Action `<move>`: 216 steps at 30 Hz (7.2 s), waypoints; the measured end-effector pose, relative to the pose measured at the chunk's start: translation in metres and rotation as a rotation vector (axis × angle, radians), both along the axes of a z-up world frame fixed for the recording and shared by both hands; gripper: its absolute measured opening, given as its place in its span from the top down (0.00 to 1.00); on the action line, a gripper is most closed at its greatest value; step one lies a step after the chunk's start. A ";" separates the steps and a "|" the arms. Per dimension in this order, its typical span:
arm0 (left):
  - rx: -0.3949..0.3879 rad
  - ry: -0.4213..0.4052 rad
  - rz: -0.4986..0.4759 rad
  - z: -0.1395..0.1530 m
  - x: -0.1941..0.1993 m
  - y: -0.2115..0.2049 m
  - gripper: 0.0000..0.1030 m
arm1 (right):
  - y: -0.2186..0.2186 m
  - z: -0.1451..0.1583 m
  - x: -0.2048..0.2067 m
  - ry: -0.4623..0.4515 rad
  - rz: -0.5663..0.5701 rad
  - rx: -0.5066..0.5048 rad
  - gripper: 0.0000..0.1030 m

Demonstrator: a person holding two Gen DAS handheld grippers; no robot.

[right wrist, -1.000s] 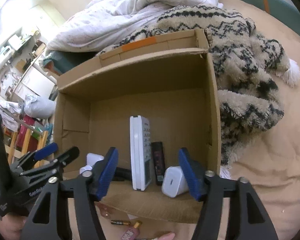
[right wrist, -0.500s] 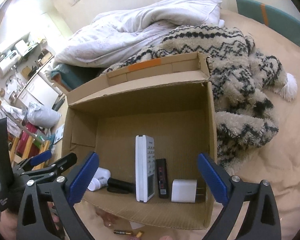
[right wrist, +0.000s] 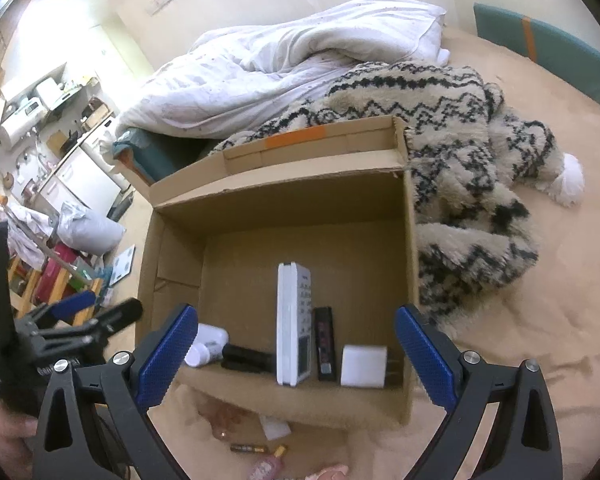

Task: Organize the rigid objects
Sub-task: 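Move both tools out of the box toward the pink items beside it, then grasp the pink translucent beaded wand with the left tool while the right tool grasps the pink heart-shaped item, then lift and carry the wand into the box with the left tool while the right tool carries the pink item, then open the left tool to release the wand in the box while the right tool releases the pink item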

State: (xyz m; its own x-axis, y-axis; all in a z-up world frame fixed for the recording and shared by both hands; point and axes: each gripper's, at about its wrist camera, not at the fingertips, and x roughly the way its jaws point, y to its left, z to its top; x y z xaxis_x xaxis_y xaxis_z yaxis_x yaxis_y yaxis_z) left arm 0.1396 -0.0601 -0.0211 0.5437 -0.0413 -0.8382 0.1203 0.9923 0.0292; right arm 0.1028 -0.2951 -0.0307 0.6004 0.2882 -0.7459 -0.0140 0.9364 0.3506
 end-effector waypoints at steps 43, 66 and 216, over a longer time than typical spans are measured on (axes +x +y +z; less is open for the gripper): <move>0.025 0.472 -0.195 -0.123 -0.039 -0.023 0.29 | 0.009 -0.082 -0.054 0.403 -0.002 -0.028 0.00; 0.066 0.583 -0.132 -0.150 -0.053 -0.002 0.46 | 0.021 -0.126 -0.057 0.568 0.022 -0.060 0.74; -0.022 0.045 -0.049 -0.037 0.018 -0.027 0.18 | 0.011 -0.031 0.024 0.097 0.019 -0.019 0.06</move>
